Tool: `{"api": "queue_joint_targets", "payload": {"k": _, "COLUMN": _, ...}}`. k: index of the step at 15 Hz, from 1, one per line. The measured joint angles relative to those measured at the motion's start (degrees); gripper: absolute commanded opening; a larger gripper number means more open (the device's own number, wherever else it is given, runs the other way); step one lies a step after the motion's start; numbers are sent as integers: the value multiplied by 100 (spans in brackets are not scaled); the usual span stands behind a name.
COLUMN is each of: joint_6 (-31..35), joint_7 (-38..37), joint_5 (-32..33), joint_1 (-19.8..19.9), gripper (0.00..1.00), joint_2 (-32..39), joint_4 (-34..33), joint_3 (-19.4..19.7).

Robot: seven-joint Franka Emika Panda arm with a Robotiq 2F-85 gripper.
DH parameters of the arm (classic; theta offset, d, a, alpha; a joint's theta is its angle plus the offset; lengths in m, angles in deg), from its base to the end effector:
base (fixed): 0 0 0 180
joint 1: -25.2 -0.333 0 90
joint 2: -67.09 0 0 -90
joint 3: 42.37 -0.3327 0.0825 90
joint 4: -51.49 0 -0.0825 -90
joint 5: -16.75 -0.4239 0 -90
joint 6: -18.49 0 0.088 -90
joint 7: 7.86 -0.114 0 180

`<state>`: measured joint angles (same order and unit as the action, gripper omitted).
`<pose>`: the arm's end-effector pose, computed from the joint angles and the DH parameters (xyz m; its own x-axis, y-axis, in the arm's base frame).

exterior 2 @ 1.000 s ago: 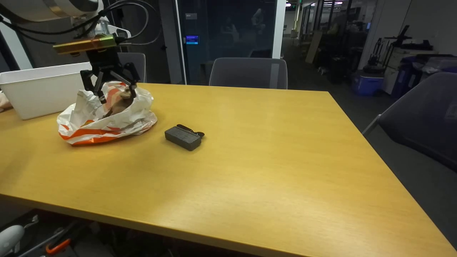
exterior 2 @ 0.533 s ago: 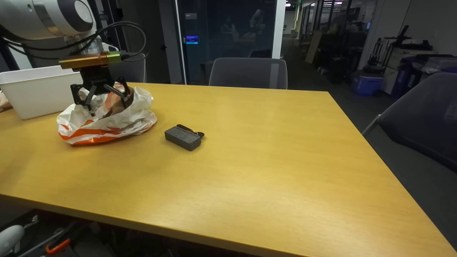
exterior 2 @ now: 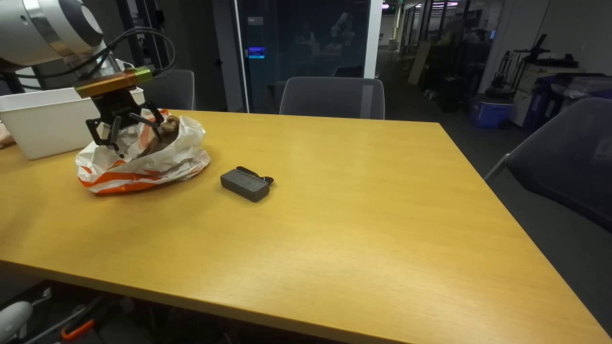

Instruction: Remove the toy moose and yellow container from the plastic bag and put them on the table

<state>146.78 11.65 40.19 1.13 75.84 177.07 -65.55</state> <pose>0.3980 0.4096 0.2977 0.1518 0.9707 -0.1862 0.9764 -0.1181 0.1807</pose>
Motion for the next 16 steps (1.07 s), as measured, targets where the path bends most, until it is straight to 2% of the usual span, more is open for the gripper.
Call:
{"api": "queue_joint_targets", "payload": {"k": 5, "joint_6": 649, "joint_7": 80, "joint_5": 768, "joint_1": 109, "gripper": 100, "joint_2": 286, "joint_4": 80, "joint_3": 261}}
{"api": "queue_joint_targets", "payload": {"k": 7, "joint_6": 869, "joint_7": 90, "joint_5": 890, "joint_1": 154, "gripper": 73, "joint_2": 394, "joint_4": 106, "joint_3": 339}}
{"api": "queue_joint_targets", "payload": {"k": 9, "joint_6": 988, "joint_7": 135, "joint_5": 916, "joint_1": 192, "gripper": 56, "joint_2": 462, "joint_4": 124, "joint_3": 385}}
{"api": "queue_joint_targets", "payload": {"k": 11, "joint_6": 1059, "joint_7": 160, "joint_5": 916, "joint_1": 223, "gripper": 44, "joint_2": 478, "joint_4": 155, "joint_3": 405}}
{"api": "queue_joint_targets", "payload": {"k": 14, "joint_6": 1061, "joint_7": 166, "joint_5": 916, "joint_1": 239, "gripper": 19, "joint_2": 476, "joint_4": 163, "joint_3": 405}}
{"api": "queue_joint_targets", "payload": {"k": 16, "joint_6": 1041, "joint_7": 166, "joint_5": 852, "joint_1": 242, "gripper": 17, "joint_2": 460, "joint_4": 163, "joint_3": 404}}
